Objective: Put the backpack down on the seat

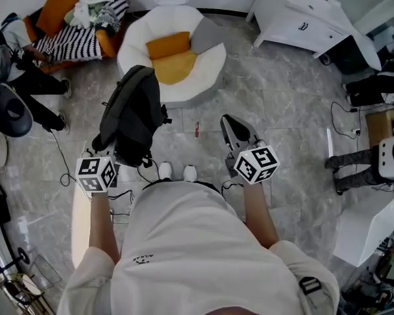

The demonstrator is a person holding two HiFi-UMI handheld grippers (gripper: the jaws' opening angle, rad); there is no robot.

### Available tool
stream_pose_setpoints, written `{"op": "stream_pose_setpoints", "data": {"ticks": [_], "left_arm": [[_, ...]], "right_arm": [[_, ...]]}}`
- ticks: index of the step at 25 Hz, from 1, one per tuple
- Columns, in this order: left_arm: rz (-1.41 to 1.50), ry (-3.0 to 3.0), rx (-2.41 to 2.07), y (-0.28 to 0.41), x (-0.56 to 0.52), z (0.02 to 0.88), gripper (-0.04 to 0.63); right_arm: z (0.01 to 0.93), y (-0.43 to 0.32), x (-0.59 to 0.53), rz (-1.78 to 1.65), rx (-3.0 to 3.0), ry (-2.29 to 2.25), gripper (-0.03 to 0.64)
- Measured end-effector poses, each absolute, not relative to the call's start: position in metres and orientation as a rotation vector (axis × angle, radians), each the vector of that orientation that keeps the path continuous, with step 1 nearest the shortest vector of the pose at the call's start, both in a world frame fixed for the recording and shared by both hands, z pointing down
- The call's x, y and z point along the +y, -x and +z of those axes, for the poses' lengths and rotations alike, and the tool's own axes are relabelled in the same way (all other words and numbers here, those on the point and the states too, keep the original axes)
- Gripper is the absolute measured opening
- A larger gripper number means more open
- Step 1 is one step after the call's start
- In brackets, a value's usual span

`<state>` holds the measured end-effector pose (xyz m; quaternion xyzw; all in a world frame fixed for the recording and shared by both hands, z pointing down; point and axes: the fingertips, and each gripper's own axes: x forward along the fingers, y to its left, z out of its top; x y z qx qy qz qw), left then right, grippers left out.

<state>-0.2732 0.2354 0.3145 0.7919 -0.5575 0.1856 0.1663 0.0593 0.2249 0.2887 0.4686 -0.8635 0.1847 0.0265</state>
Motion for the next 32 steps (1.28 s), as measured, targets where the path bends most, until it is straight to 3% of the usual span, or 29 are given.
{"op": "stream_pose_setpoints", "data": {"ticks": [32], "left_arm": [[0.498, -2.213, -1.642, 0.227, 0.239, 0.315, 0.074]], "right_arm": [[0.321, -0.08, 0.221, 0.587, -2.642, -1.32, 0.025]]}}
